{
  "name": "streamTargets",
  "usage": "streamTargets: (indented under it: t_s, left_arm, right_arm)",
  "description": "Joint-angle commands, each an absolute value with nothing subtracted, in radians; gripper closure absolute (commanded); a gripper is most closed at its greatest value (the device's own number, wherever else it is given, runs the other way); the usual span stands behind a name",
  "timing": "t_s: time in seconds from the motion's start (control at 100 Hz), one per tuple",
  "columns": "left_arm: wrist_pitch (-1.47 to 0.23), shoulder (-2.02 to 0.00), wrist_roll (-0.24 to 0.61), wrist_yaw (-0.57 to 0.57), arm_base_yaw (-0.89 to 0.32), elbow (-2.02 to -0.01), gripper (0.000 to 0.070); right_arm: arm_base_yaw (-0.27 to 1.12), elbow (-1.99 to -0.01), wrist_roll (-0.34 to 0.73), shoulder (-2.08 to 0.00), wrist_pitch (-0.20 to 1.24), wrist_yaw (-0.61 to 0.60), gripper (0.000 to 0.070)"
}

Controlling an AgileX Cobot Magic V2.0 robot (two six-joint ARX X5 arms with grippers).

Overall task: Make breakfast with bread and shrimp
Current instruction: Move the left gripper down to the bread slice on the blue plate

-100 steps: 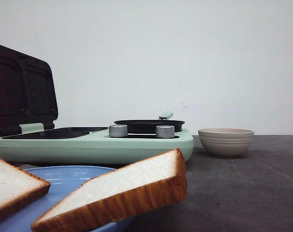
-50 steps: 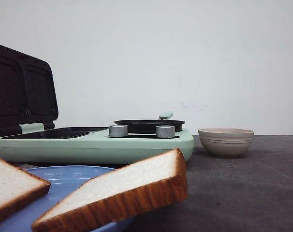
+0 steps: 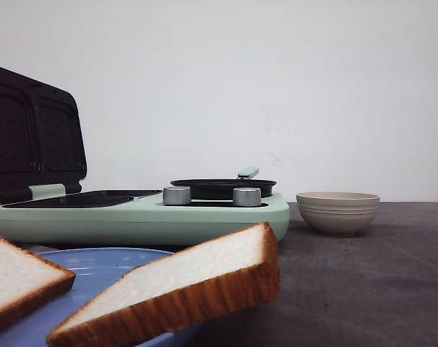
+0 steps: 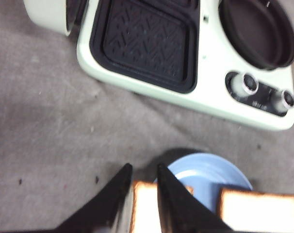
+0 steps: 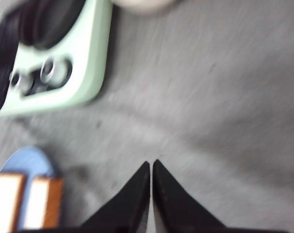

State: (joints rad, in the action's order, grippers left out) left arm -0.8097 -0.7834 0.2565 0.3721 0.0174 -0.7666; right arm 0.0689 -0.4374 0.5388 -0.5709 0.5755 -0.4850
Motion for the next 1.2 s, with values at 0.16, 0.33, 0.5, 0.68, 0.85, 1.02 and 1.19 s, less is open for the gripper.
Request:
streamTargets:
  t_s: [0.16,0.33,0.5,0.68,0.85,1.02,1.19]
  left_arm:
    - [-0.86,-0.789,0.221,0.377,0.017,-0.783,0.0685]
    - [-0.893,-0.789,0.221,0.377,0.017,-0.783,0.0685]
    - [-0.897,-0.789,0.22,0.377,0.016,-0.783,0.0685]
    - [-0.897,-0.79,0.221,0.377,0.016,-0.783,0.0685]
    - [-0.897,-0.79,0.22,0.377,0.016,-0.783,0.0685]
    - [-0.898,-0.79,0.208,0.377,0.016,-0.783,0.0685]
    - [-0.906,-0.79,0.198,0.377,0.014,-0.783,0.0684]
  right_arm:
    - [0.068,-0.459,0.524,-0.564,0.514,-0.538,0.0699]
    - [0.069,-0.475,0.506,-0.579,0.501,-0.608,0.0699]
    - [0.071,-0.561,0.371,-0.639,0.587,-0.591,0.0699]
    - [0.083,-0.672,0.144,-0.713,0.789,-0.415,0.0699]
    - [0.159,-0.73,0.068,-0.731,0.884,-0.196,0.0699]
    - [0.271,-0.741,0.08,-0.73,0.922,-0.042,0.0699]
    - [0.305,-0.741,0.102,-0.731,0.916,-0.083,0.0699]
